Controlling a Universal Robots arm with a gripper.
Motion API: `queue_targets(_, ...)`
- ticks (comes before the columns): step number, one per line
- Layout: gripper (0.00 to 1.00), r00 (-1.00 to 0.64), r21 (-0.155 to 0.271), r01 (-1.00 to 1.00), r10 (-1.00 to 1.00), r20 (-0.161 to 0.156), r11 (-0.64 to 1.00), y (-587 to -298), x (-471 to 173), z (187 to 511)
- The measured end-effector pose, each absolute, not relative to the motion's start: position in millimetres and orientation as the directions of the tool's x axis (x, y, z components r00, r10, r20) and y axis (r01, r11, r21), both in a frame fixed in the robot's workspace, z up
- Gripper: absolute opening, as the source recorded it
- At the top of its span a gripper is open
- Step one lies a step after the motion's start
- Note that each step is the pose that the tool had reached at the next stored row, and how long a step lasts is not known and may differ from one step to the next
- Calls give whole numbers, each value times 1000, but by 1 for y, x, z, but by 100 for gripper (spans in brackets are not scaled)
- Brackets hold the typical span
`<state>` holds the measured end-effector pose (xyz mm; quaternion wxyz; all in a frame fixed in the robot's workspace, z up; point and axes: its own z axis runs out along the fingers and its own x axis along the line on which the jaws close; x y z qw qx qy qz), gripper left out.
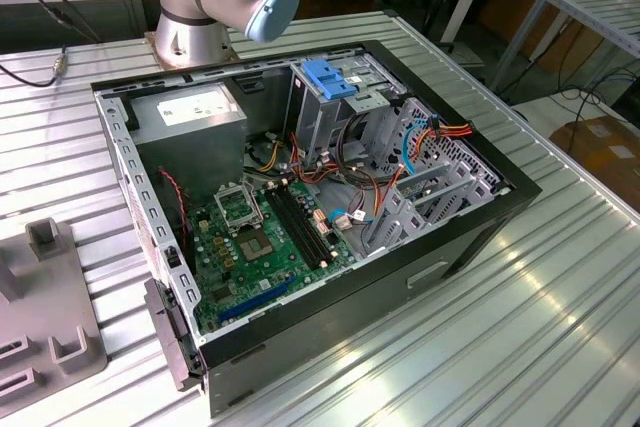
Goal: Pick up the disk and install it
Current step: 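Pick up the disk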
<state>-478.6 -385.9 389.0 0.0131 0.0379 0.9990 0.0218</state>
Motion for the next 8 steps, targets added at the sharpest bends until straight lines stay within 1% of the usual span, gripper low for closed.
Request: queue_targets(8,10,-997,45,73,74,-24,996,-386,-479,389)
